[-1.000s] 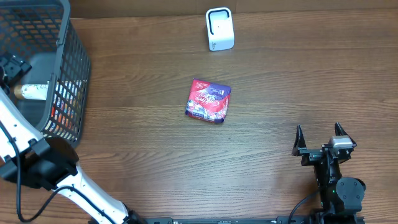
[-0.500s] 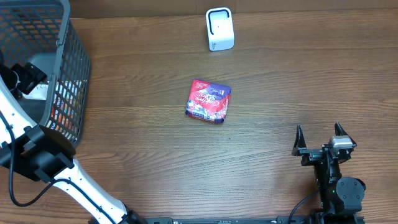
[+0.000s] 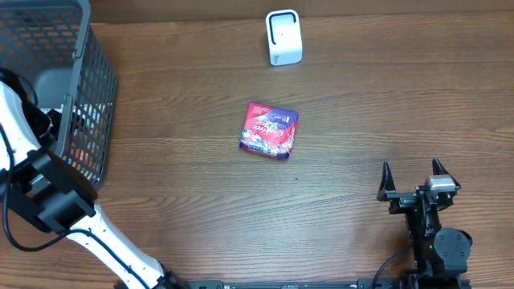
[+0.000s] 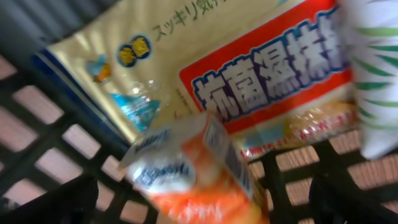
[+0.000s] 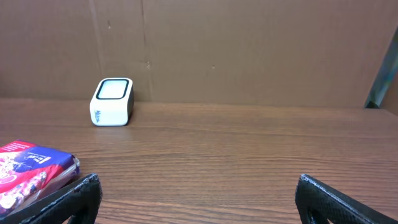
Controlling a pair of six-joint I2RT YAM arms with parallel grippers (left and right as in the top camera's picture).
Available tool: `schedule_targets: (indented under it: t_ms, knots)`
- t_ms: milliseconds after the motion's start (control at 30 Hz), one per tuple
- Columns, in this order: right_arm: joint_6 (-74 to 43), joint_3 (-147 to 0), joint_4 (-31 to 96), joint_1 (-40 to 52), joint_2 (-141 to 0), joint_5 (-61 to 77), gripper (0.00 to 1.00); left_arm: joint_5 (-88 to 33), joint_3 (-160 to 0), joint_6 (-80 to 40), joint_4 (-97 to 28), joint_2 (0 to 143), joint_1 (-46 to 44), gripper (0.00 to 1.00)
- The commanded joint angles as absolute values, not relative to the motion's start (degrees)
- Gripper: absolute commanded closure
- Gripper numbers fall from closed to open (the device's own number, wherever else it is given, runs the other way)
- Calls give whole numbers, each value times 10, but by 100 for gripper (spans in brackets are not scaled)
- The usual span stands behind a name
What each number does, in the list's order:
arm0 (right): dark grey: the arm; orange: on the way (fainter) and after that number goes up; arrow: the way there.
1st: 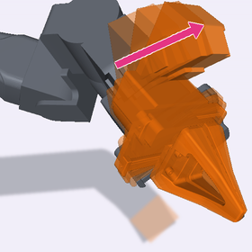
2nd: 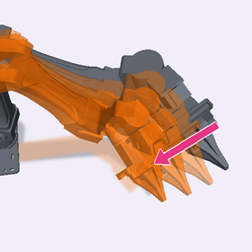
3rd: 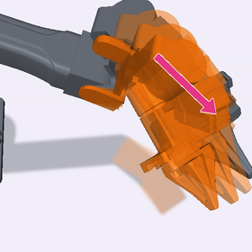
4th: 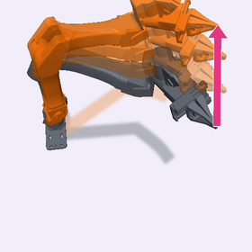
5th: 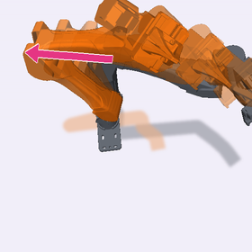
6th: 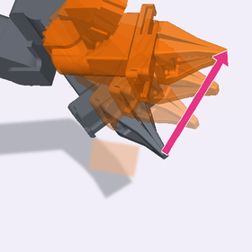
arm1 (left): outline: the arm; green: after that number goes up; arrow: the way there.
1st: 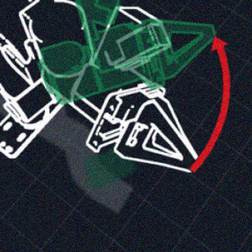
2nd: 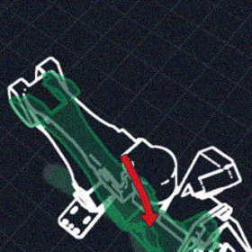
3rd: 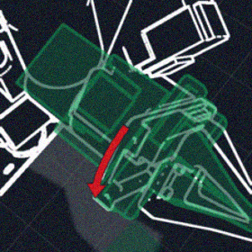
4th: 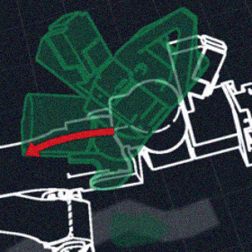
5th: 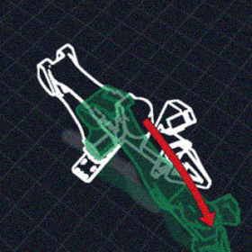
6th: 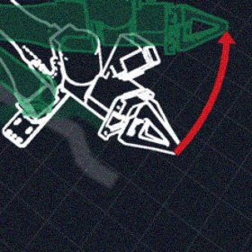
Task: Scan the item barcode
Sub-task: 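Return the left gripper into the basket and grasp the small orange box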
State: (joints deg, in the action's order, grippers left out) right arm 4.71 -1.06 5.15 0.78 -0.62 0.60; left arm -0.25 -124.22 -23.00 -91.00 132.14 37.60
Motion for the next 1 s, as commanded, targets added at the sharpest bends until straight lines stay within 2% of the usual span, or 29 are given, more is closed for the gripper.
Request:
schedule_targets:
  t_ms: [0,100,167,200,233,267,333,400,600,800,967]
  knots:
    - [50,-4,48,5,-2,1,0,-43,-1209,-244,-896,1328,370,3]
    - [50,-4,48,5,-2,1,0,-50,-1189,-244,-881,1328,367,10]
    - [50,-4,48,5,-2,1,0,-48,-1181,-244,-872,1328,366,23]
    - [50,-4,48,5,-2,1,0,-48,-1178,-244,-868,1328,366,33]
    - [50,-4,48,5,-2,1,0,-44,-1178,-244,-866,1328,366,51]
    - [50,-4,48,5,-2,1,0,-40,-1178,-244,-865,1328,366,61]
    - [50,-4,48,5,-2,1,0,-40,-1178,-244,-863,1327,368,73]
    - [50,-4,48,5,-2,1,0,-41,-1181,-242,-864,1327,371,95]
    - [50,-4,48,5,-2,1,0,-71,-1266,-242,-905,1325,391,96]
    - [50,-4,48,5,-2,1,0,-145,-1447,-223,-958,1320,400,96]
    - [50,-4,48,5,-2,1,0,-159,-1602,-218,-968,1290,399,96]
